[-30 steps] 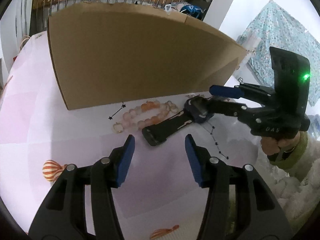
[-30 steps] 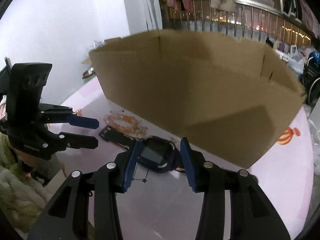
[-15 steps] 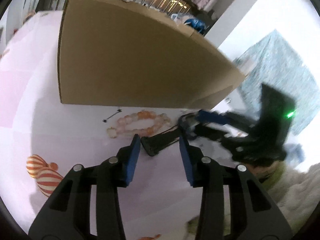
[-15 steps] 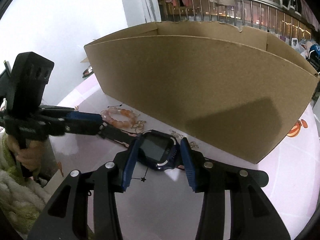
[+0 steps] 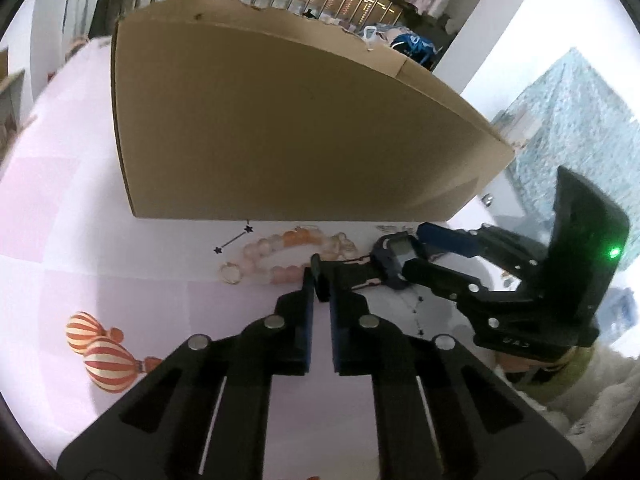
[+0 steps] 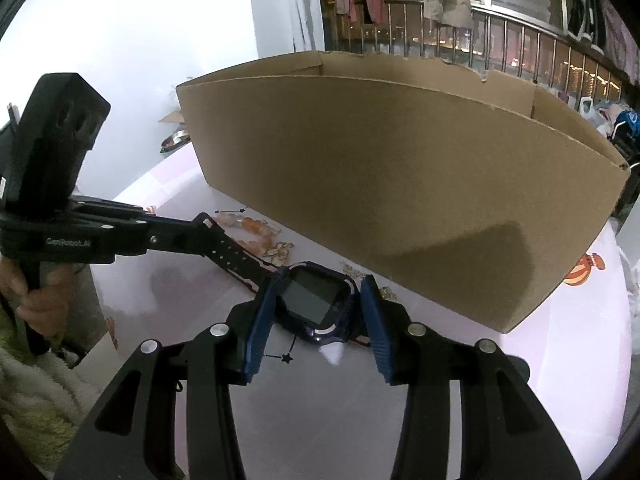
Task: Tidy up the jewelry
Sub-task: 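Close the left gripper on the watch strap while the right gripper opens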
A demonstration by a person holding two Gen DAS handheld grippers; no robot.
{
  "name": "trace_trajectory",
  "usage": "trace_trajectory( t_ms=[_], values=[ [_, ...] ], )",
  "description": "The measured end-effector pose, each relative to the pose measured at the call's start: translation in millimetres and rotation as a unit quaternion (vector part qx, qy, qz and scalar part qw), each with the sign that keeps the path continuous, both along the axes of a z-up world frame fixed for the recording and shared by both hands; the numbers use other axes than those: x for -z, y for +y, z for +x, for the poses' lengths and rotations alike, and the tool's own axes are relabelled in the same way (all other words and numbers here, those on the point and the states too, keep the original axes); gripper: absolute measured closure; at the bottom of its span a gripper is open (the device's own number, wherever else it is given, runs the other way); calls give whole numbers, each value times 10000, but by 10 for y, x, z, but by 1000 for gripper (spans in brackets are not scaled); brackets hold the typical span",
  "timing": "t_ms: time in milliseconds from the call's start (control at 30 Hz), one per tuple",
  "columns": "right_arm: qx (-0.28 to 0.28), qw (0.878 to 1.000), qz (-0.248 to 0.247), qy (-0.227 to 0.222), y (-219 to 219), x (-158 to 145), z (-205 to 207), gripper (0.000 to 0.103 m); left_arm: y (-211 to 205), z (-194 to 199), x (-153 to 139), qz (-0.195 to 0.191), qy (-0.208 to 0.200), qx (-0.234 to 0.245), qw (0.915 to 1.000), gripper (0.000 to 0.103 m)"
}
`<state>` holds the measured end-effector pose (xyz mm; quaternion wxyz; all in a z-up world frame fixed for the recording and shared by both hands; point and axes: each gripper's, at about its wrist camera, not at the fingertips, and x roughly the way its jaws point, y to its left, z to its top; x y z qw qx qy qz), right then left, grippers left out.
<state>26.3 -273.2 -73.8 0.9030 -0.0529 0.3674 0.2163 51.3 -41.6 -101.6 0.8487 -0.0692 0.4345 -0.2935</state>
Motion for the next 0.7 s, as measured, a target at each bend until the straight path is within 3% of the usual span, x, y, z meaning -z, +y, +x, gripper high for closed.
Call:
trace_trajectory(
  t_ms=[200,333,500,700],
  values=[
    [358,9978,-399,-388,-46,-125,-227,60,-149,-95,-44,865,-442,-17,9953,98],
    [1041,9920,-459,-539,-385,-230,-329,60,-144,-104,-97,1072,-612,21,9923,98],
    [1514,9885,-11,-50,-763,-160,-293,60,-165,-122,-118,1251,-741,70,9893,98],
    [1865,9810,285,450,-920,49,-274,60,-99,-149,-104,1354,-778,61,9877,98]
  ],
)
